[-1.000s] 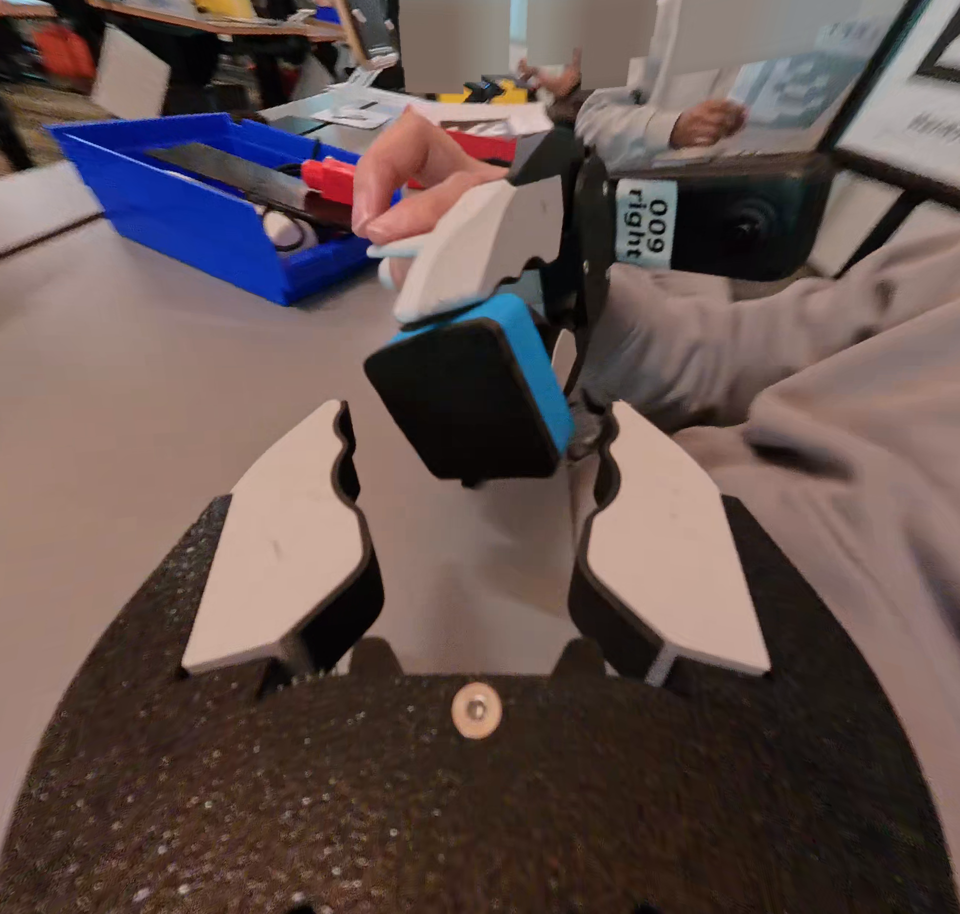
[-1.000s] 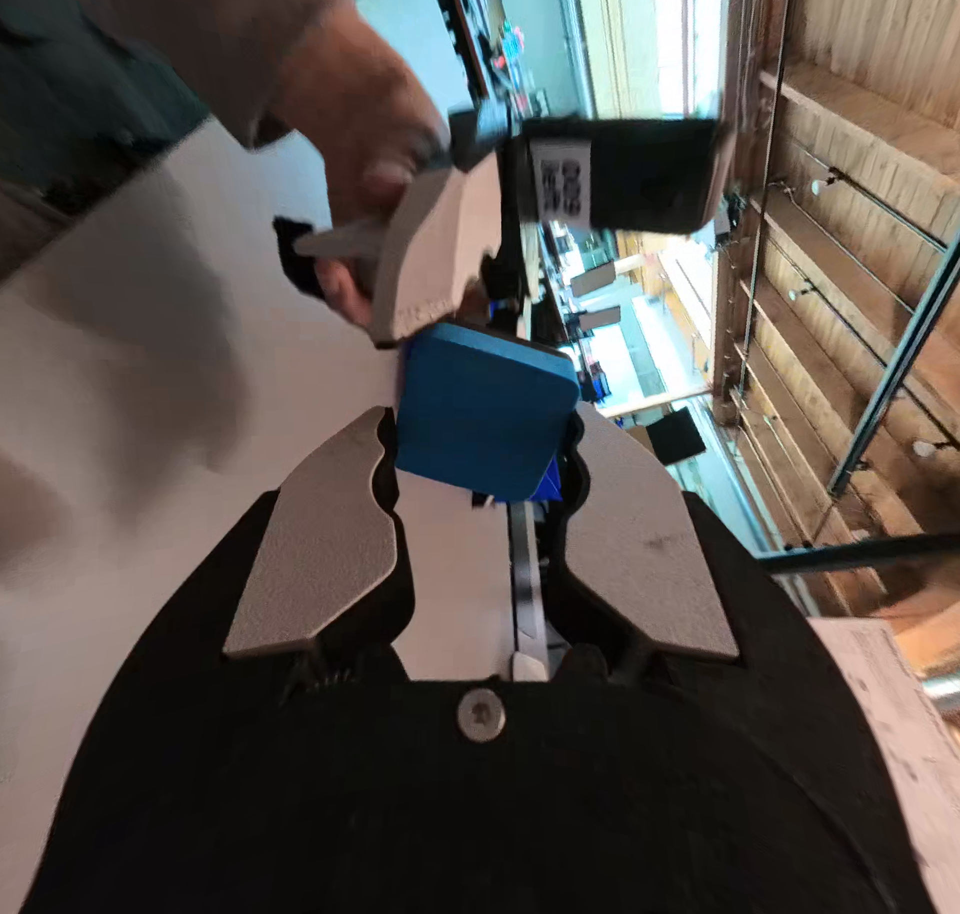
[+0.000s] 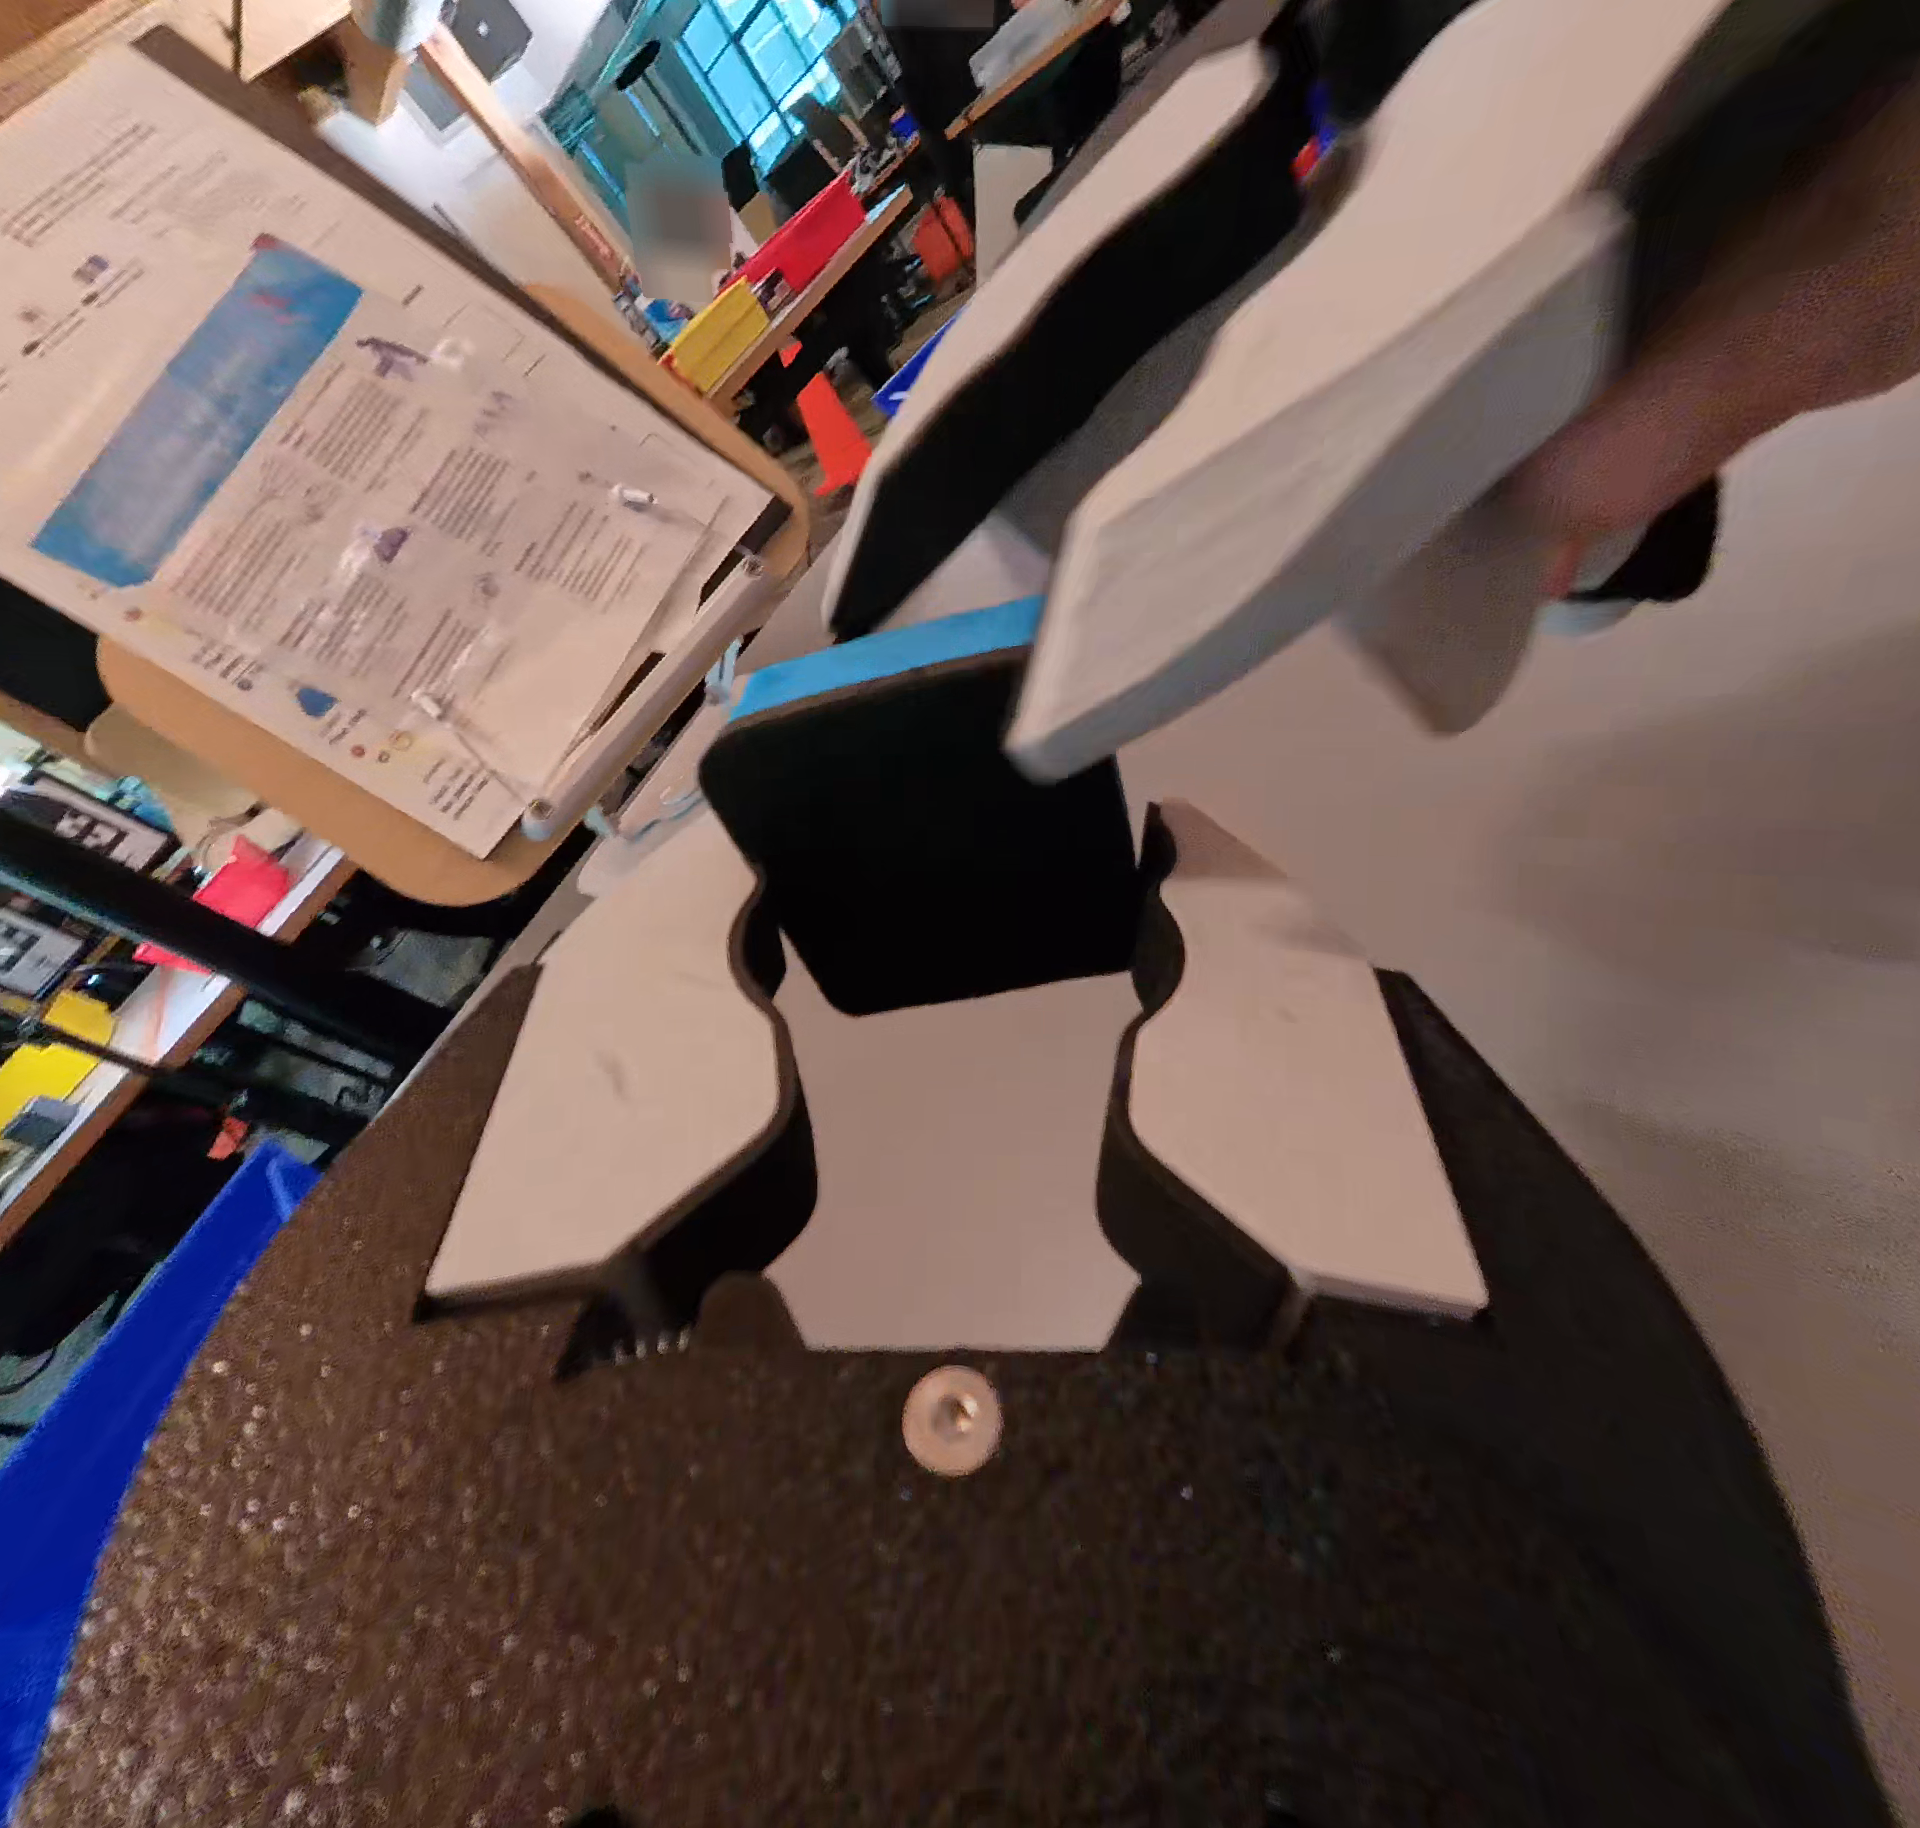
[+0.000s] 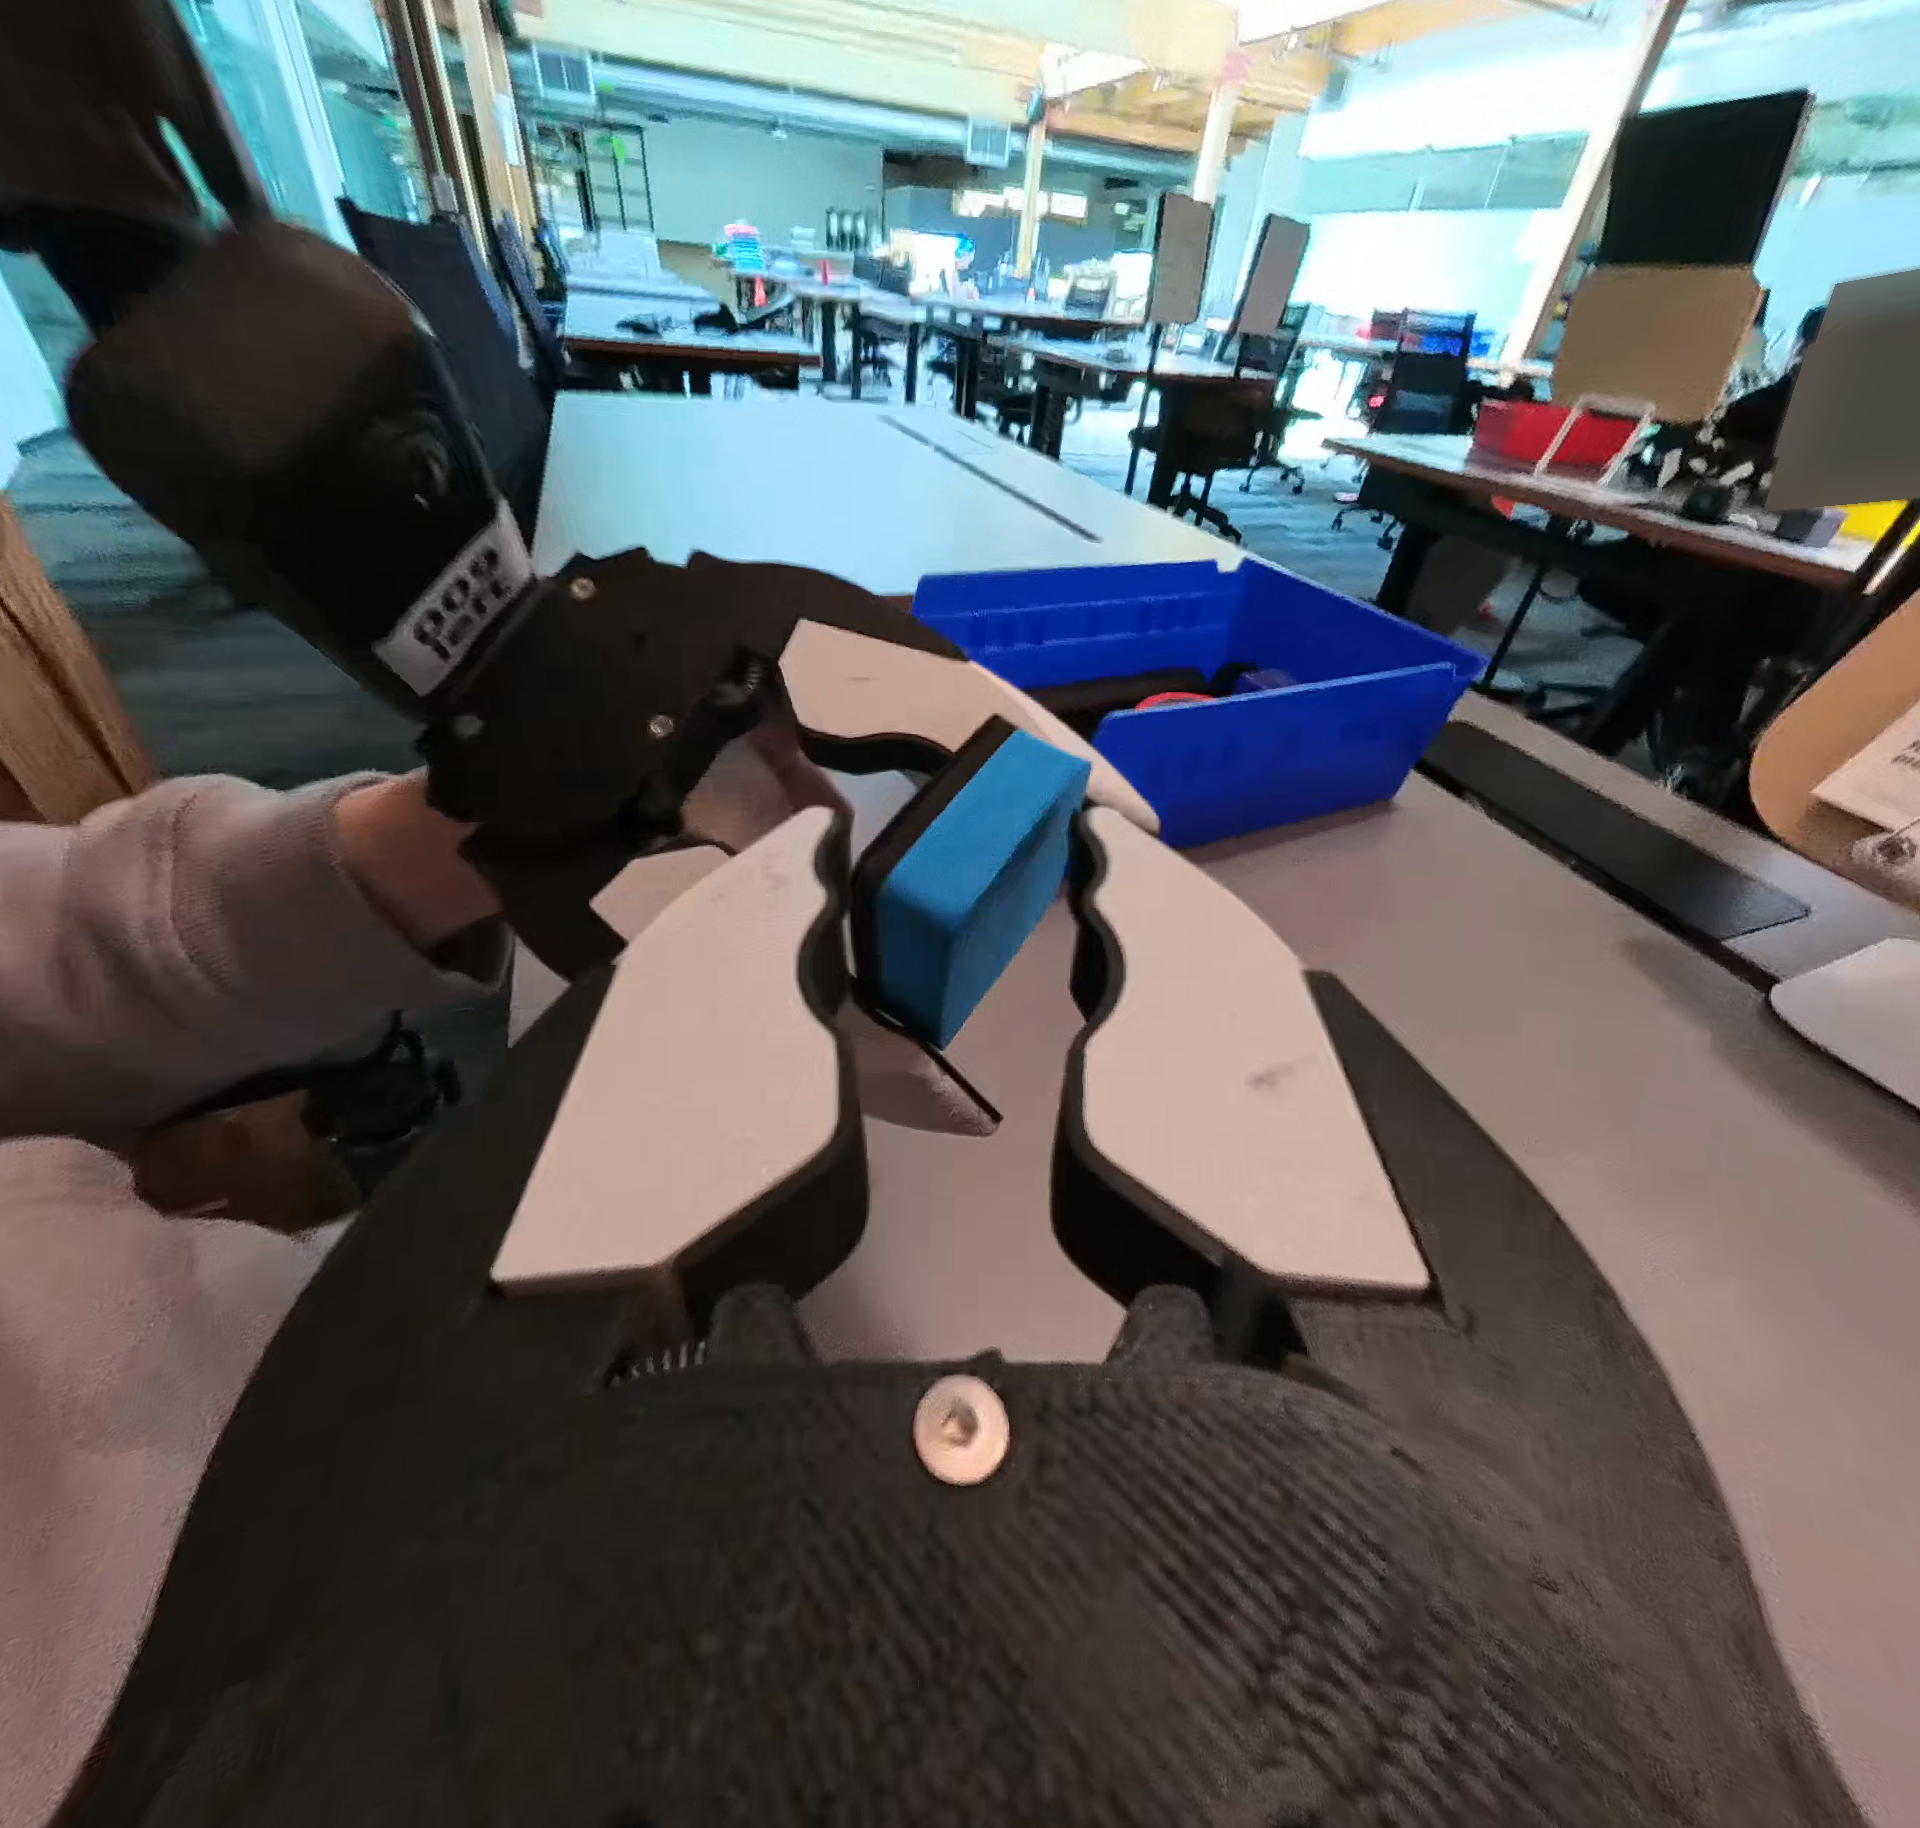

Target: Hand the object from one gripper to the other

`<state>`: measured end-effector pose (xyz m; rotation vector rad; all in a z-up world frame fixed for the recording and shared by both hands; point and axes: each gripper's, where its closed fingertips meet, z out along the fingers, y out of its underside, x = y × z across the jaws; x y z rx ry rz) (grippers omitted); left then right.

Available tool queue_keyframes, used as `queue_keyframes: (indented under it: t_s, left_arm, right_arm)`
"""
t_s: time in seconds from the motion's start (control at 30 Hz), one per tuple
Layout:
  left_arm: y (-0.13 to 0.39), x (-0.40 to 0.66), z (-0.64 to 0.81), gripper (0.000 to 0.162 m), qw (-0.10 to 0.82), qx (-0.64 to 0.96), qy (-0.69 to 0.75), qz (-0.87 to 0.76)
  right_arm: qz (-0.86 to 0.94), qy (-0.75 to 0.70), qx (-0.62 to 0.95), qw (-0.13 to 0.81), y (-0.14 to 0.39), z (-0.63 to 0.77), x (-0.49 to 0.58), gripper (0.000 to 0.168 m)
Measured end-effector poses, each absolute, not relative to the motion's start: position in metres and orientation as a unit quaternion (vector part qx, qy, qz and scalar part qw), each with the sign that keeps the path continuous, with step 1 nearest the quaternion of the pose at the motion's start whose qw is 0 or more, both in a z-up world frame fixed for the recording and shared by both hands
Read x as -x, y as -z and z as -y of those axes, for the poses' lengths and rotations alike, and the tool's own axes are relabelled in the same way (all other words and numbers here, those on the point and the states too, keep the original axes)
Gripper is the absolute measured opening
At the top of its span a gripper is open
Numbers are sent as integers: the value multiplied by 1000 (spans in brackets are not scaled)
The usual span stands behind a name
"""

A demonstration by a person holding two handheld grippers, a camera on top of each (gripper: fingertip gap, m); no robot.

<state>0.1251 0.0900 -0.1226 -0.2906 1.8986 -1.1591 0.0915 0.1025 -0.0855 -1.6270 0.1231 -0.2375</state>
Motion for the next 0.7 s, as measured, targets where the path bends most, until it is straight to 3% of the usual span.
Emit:
queue_keyframes:
  t_s: [0.17,0.47,0.57,0.7]
  left_arm:
    - [124,-136,-92,64,469,158,453,-742]
    - [114,-137,-94,66,541,129,430,-711]
    - [109,-127,-86,74,473,122,502,-713]
    - [101,-96,-76,75,238,133,641,-718]
  right_arm:
    - [-79,140,751,640,102,-97,-108,28]
    - [-70,154,743,648,95,-96,-108,24]
    - [-40,155,742,651,90,-94,-105,24]
    - [100,123,730,665,82,-88,-72,24]
